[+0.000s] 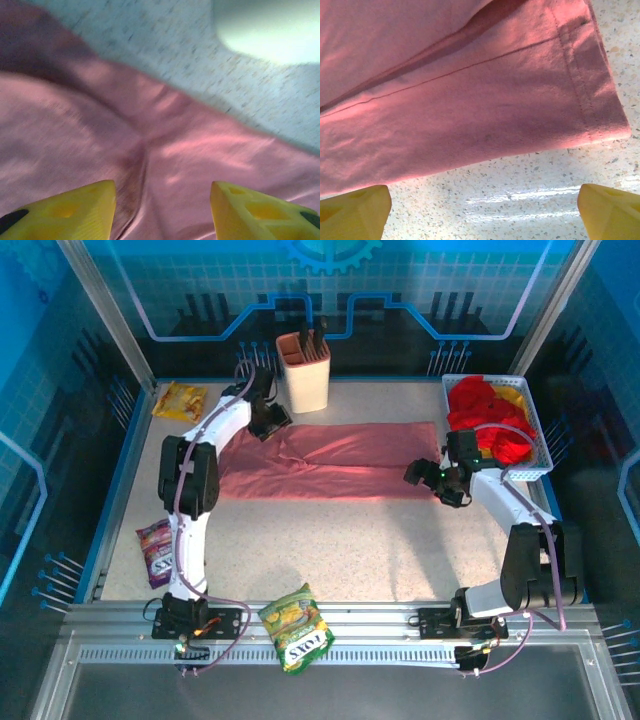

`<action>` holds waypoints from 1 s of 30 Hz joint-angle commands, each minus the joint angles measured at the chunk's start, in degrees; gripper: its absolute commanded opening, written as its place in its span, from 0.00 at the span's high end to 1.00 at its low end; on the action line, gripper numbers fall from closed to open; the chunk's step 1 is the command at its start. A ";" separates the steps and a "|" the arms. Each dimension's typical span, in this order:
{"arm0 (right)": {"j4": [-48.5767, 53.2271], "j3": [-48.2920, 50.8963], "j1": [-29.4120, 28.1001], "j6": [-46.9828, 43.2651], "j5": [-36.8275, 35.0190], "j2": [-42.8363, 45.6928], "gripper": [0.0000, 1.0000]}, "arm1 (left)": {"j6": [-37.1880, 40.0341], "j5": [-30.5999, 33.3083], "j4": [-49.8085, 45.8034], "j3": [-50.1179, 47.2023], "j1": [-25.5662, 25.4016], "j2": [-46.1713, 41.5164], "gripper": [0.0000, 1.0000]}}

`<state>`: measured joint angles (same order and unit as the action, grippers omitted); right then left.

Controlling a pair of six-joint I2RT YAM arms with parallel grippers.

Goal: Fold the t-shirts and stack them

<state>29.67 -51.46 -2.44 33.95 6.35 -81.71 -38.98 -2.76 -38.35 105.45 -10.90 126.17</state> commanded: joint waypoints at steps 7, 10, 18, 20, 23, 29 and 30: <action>-0.66 -2.97 -0.55 -1.17 -0.18 -2.26 0.02 | -3.48 -3.14 6.77 -23.72 -0.77 -14.22 0.44; -0.75 -4.51 -0.99 -0.61 -0.52 -3.99 0.02 | -7.14 -8.68 12.09 -24.62 -1.09 -12.31 0.45; -1.30 -9.02 -2.00 0.15 -1.43 -8.88 0.02 | -12.50 -9.52 15.82 -11.16 -3.78 -0.87 0.44; -0.87 -10.43 -2.42 0.06 -1.35 -9.96 0.03 | -13.88 -9.34 15.31 -6.64 -3.35 2.37 0.45; -0.80 -11.75 -2.79 -0.12 -1.60 -10.92 0.03 | -14.45 -10.26 13.75 -1.67 -3.17 4.50 0.45; -1.10 -15.69 -3.71 -1.20 -2.17 -15.49 0.03 | -11.71 -10.53 15.11 -5.20 -3.08 -0.41 0.45; -0.63 -17.11 -4.03 -1.57 -2.53 -16.71 0.03 | -10.67 -10.13 13.78 -5.58 -2.95 -1.01 0.45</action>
<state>28.69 -65.23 -5.13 33.39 4.89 -95.42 -51.40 -11.90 -23.46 101.16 -14.13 129.36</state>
